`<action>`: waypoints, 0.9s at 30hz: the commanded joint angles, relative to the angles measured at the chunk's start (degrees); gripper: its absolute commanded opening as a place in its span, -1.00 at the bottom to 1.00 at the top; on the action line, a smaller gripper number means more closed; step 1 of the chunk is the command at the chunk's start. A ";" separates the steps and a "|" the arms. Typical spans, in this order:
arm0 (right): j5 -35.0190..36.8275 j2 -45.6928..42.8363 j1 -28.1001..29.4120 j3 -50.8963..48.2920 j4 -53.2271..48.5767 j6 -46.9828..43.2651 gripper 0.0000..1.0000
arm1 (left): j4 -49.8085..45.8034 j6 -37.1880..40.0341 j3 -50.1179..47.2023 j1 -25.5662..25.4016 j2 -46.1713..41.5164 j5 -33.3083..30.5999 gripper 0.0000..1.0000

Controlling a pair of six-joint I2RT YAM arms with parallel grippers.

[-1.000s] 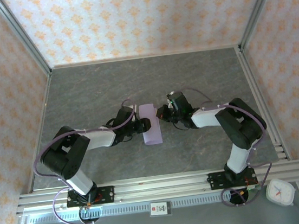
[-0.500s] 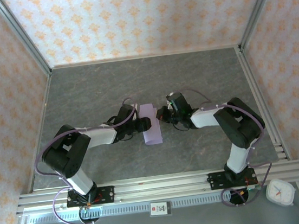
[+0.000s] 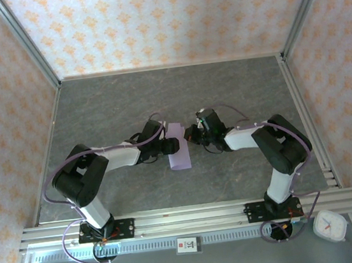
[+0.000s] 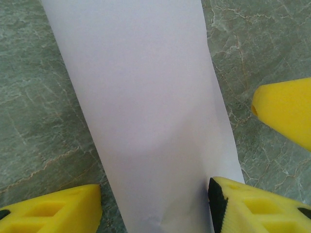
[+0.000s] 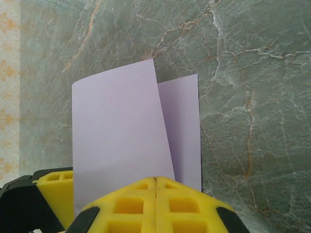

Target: Fold a paper plane with a square sheet of paper (pick it up from the middle)

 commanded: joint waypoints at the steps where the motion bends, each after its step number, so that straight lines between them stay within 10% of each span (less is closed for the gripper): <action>1: 0.77 0.96 0.36 0.16 -0.45 -1.01 -1.00 | 3.84 2.00 2.29 -2.13 4.29 3.20 0.23; 13: -0.95 1.75 0.49 -1.15 1.16 -0.22 -1.00 | 3.78 1.52 3.97 -3.02 5.47 3.19 0.23; 18: -0.25 0.99 0.30 -1.87 1.34 -0.11 -0.43 | 4.98 0.94 2.38 -2.93 3.46 2.08 0.25; 27: -2.60 0.58 -0.36 -2.01 3.39 1.41 -0.32 | 6.23 0.60 0.76 -2.53 -0.10 1.88 0.30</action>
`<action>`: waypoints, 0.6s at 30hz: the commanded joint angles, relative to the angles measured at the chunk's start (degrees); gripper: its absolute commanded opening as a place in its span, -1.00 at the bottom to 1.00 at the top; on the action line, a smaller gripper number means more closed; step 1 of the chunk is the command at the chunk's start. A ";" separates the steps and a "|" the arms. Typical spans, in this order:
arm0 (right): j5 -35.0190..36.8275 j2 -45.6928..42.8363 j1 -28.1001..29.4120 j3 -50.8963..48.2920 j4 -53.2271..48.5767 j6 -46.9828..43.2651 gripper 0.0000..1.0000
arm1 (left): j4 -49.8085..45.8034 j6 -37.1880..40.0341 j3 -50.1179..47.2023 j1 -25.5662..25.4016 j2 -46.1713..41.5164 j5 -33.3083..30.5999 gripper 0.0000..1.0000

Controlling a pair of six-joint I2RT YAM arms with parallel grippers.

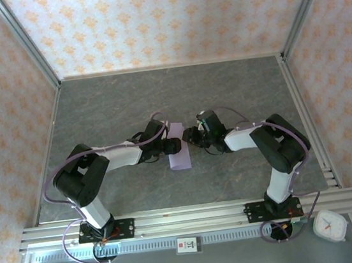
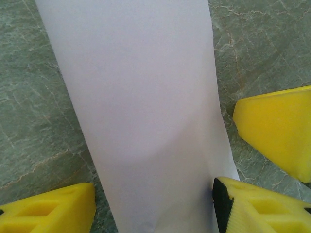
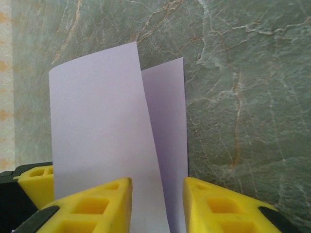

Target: Fold a paper plane with a square sheet of paper (pick it up from the middle)

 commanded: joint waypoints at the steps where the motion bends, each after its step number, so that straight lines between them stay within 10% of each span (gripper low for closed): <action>1: -1.48 -0.36 -0.43 -1.21 2.91 1.24 -0.32 | 7.50 0.13 -0.32 -1.44 -0.04 3.41 0.30; 18: -0.76 -2.73 -1.92 -3.89 3.99 2.04 -0.85 | 7.51 0.36 -0.69 -1.36 1.58 2.56 0.30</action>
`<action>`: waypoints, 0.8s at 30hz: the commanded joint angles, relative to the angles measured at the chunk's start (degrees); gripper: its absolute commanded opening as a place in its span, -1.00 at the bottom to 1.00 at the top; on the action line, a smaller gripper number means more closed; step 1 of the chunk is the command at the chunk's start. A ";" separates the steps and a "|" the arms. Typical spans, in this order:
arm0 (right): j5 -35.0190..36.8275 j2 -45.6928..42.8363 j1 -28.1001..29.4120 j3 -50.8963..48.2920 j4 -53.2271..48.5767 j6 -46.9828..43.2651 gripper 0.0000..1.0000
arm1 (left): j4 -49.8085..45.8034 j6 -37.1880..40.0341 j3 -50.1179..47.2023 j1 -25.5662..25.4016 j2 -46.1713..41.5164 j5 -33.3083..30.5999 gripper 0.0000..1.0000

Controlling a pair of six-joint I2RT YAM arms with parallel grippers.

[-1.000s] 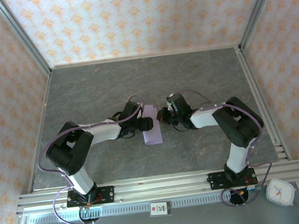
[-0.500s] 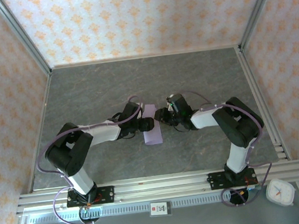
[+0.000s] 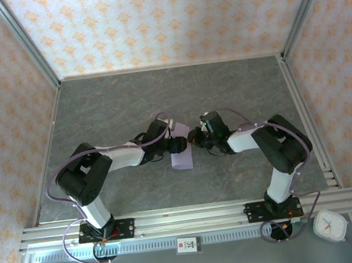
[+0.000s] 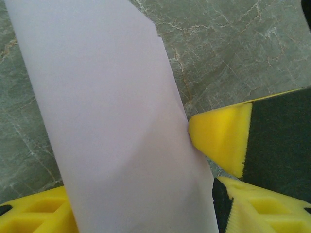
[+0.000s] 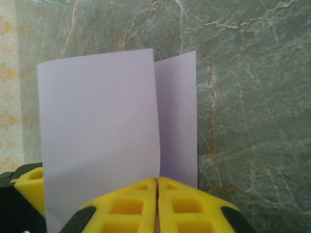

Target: Fold a paper plane with a square sheet of paper (pick it up from the middle)

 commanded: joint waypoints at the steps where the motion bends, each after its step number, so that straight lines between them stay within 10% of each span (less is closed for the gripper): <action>1: 0.12 -1.62 -0.54 -0.72 1.35 0.09 -0.88 | 1.25 0.36 -0.79 0.09 0.38 -0.82 0.30; 24: -0.28 -0.63 -0.99 -1.68 2.52 0.01 -1.00 | 4.75 -3.69 -4.37 4.06 -5.28 0.43 0.43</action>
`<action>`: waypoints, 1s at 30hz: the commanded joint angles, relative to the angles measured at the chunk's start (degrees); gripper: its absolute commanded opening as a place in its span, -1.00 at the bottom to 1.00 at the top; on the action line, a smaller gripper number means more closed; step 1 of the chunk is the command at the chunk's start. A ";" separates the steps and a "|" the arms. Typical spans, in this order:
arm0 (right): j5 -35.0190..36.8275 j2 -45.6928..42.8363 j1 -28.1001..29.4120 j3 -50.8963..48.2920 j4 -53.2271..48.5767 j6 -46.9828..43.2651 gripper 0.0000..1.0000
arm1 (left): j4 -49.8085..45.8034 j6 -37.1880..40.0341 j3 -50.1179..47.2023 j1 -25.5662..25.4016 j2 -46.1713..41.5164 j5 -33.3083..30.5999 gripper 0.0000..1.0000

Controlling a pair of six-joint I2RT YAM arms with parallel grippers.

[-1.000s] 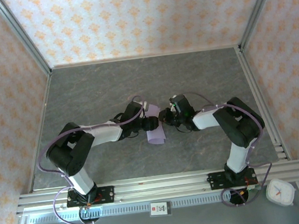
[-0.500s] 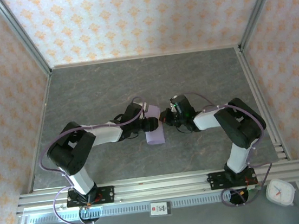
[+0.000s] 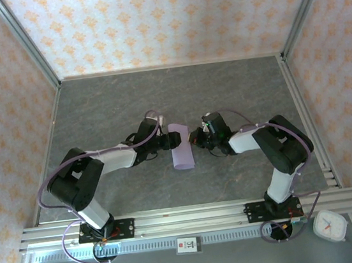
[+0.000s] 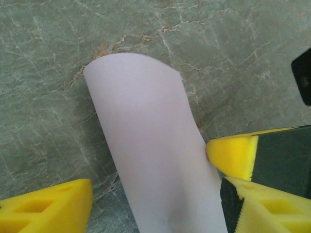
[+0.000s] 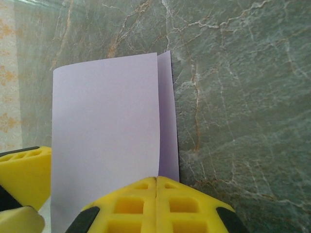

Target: Fold a paper plane with a square sheet of paper (pick it up from the middle)

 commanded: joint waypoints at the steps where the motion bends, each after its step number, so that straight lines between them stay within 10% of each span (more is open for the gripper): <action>1: -0.22 -0.22 -0.29 -0.38 1.71 -0.12 -1.00 | 1.55 -0.32 -0.94 0.35 -0.50 0.73 0.41; 17: -0.31 3.33 -0.31 0.40 1.11 -1.02 -1.00 | 0.89 -0.88 -1.37 0.94 -3.73 -2.84 0.37; 30: -0.23 4.35 -0.26 -0.09 1.71 -0.92 -1.00 | 5.54 -2.35 1.03 0.02 -4.34 10.98 -0.05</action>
